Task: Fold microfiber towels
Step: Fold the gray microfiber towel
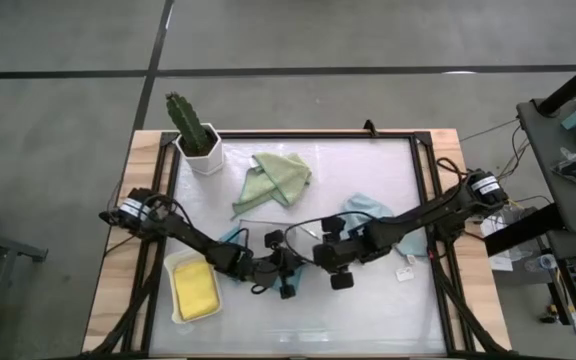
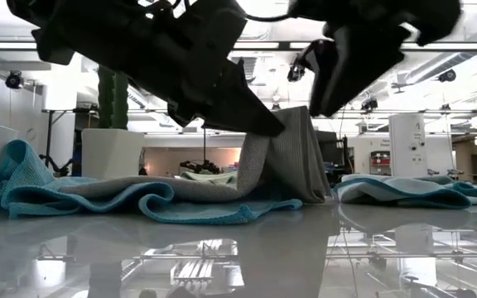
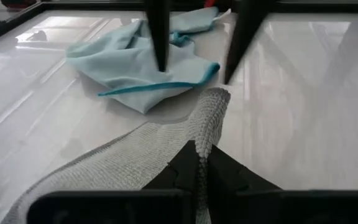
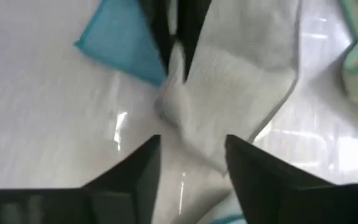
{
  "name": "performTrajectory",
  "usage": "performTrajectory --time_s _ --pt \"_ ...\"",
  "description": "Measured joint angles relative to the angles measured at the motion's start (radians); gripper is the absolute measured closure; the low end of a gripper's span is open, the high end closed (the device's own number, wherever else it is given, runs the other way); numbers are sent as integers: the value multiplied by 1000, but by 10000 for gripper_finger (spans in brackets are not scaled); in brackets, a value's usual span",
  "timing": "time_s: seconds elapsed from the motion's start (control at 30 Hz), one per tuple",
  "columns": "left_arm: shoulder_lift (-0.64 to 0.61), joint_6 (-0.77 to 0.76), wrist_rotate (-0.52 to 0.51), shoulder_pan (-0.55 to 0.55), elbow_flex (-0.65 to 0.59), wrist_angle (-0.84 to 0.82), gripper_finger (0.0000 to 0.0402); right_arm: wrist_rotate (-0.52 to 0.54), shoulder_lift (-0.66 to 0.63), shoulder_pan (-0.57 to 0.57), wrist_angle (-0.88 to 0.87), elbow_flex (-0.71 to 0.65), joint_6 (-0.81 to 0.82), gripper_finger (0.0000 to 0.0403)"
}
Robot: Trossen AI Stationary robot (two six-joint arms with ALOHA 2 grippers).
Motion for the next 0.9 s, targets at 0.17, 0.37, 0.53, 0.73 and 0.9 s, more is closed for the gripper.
performTrajectory --time_s 0.17,0.37,0.53,0.73,0.9 --pt "-19 -6 -12 2 -3 3 401 -2 -5 5 84 -104 30 154" --pt "-21 -6 -11 1 -3 3 401 123 -5 5 324 -293 68 113" --pt "-21 -6 -11 1 -3 7 401 175 4 4 610 -438 44 115" --pt "-23 -6 -12 1 -3 16 401 217 39 4 867 -517 13 138" --pt "-30 -6 -12 1 -3 35 401 280 67 4 893 -511 -42 172"
